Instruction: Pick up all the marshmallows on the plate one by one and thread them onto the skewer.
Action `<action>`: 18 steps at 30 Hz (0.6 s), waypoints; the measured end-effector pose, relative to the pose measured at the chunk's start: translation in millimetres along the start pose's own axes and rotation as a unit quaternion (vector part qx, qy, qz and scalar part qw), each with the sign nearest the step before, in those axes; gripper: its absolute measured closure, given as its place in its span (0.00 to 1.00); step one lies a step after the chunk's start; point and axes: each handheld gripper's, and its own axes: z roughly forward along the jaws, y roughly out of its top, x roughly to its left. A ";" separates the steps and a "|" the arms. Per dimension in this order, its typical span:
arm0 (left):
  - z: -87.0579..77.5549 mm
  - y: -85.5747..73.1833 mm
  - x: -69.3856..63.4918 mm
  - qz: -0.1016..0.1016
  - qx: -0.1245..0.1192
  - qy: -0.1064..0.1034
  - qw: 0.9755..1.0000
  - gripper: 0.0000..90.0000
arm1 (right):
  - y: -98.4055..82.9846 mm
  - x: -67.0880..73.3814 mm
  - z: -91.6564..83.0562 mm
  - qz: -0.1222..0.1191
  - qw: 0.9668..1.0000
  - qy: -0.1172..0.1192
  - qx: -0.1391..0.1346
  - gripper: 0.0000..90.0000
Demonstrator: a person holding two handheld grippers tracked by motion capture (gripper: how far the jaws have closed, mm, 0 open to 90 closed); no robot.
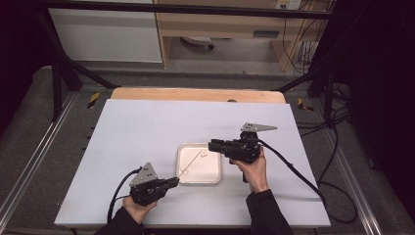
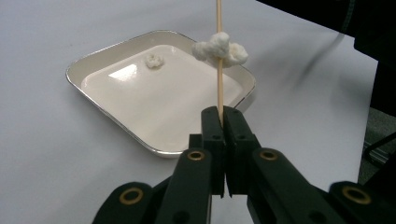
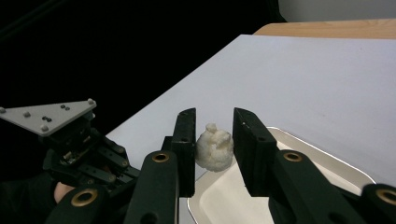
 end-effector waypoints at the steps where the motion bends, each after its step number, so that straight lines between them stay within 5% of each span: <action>1: 0.0 0.0 -0.2 0.000 0.000 0.000 1.000 0.98 | -0.1 -0.8 1.2 0.005 1.000 0.002 -0.001 0.79; 18: 0.1 0.8 -1.8 0.004 -0.004 -0.005 1.000 0.98 | -3.1 -3.1 14.8 0.030 0.999 0.030 0.002 0.79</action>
